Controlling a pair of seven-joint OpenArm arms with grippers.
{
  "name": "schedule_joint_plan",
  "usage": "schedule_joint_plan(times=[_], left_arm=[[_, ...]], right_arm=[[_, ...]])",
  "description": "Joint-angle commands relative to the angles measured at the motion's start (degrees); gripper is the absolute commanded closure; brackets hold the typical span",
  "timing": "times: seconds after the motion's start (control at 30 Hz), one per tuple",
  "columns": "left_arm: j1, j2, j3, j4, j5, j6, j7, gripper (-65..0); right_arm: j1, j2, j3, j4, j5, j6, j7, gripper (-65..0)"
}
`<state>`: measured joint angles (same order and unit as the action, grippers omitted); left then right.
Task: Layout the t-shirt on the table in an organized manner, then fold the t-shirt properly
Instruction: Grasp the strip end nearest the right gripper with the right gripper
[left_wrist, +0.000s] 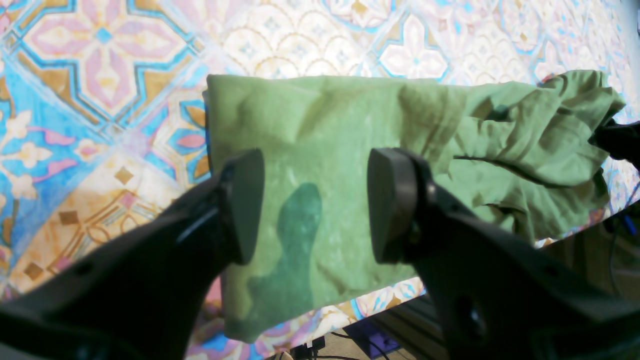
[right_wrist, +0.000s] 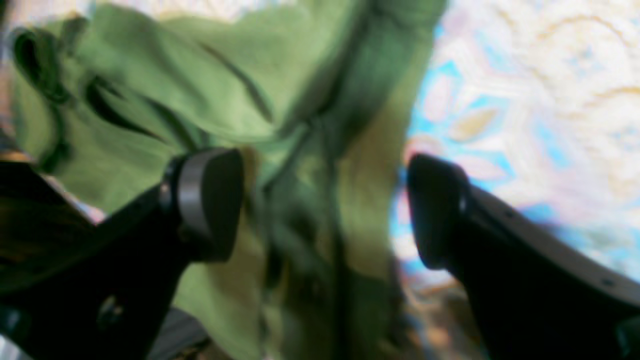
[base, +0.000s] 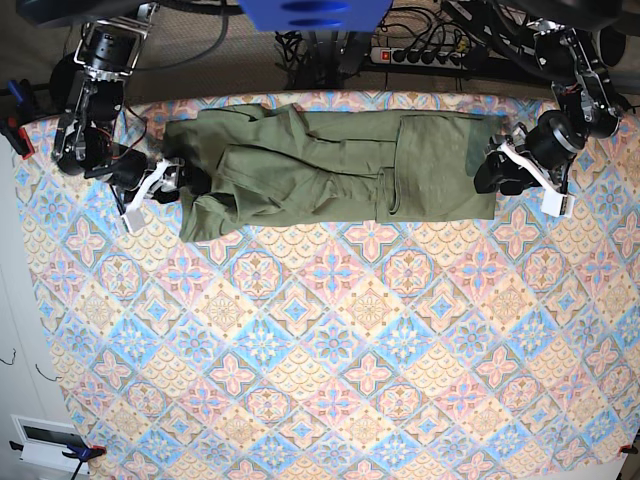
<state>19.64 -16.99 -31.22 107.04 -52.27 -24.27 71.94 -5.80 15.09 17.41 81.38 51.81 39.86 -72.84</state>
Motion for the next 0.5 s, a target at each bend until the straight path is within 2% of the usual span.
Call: schedule_joint_plan(times=[0.0,0.1,0.2,0.33,0.47], left_arm=[[-0.3,-0.7,-0.2,0.9,-1.0,-0.3,-1.0,-31.8],[-0.3,-0.7,-0.2,0.8,-1.0,-0.3,-1.0,-31.8],[-0.3,-0.7,-0.2,0.5,-0.9,-0.3,-1.0,-31.8],[-1.9,-0.7,-0.3,-4.0,-1.2,-0.3,-1.0,-31.8],[-2.5,-1.1,-0.4,-6.9,-1.3,-0.4,-1.0,-31.8]], right_arm=[[0.4,0.5,0.1,0.2,0.2,0.1,-0.7,-49.1],[-0.1,0.2,0.1,0.6,0.4,0.1,-1.1,-49.1],[-0.1,-1.2,0.4,0.7,0.4,0.1,-4.0,-49.1],[-0.2,-2.4,0.1,0.7,0.4,0.1,-4.5,-49.1],[-0.7,-3.6,0.1,0.6,3.8,0.1,-4.6,-49.1]])
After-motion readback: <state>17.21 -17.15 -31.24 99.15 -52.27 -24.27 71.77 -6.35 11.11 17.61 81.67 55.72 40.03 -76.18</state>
